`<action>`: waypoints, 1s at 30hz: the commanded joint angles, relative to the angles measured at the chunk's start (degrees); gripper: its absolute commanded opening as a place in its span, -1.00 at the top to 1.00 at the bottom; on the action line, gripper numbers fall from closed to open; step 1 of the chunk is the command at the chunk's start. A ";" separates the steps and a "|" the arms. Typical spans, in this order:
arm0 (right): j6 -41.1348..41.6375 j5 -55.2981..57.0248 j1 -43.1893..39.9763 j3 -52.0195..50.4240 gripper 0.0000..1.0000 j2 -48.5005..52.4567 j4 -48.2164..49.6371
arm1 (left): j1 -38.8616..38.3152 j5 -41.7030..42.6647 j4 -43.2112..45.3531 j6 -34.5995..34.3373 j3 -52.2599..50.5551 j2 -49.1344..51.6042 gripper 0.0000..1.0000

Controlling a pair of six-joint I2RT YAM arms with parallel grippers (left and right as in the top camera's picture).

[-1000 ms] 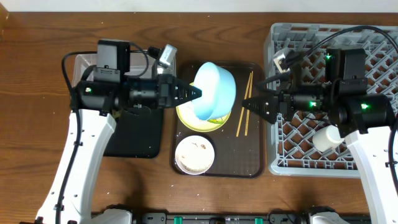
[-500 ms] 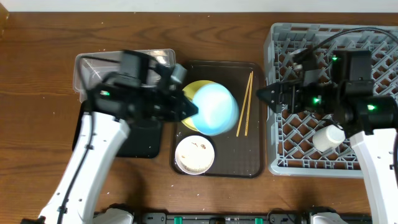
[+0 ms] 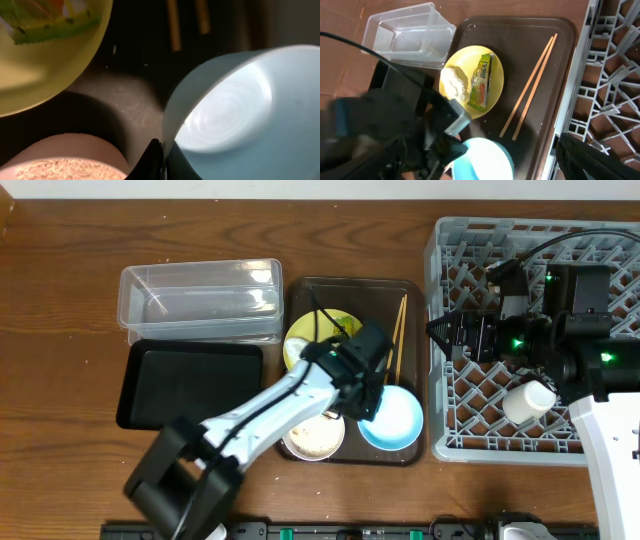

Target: Sort waste into correct bins and load items into the dishwasher rack

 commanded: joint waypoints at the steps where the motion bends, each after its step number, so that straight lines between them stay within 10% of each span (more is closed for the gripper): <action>1: 0.81 0.22 -0.68 1.01 -0.89 -0.76 -0.35 | -0.13 -3.23 -0.07 -1.57 -0.35 0.57 0.66; 8: 0.81 0.48 -0.68 1.01 -0.89 -0.76 -0.50 | 1.84 -10.05 -6.80 -1.60 2.49 -6.34 -0.01; 16: 0.81 1.95 -0.63 1.01 -0.92 -0.66 -0.66 | 4.76 -0.07 -8.31 -5.03 1.11 -8.17 -0.01; 30: 0.79 1.95 -0.42 1.01 -0.92 -0.66 -0.72 | 3.04 -6.88 -4.00 -22.40 -2.58 1.33 0.24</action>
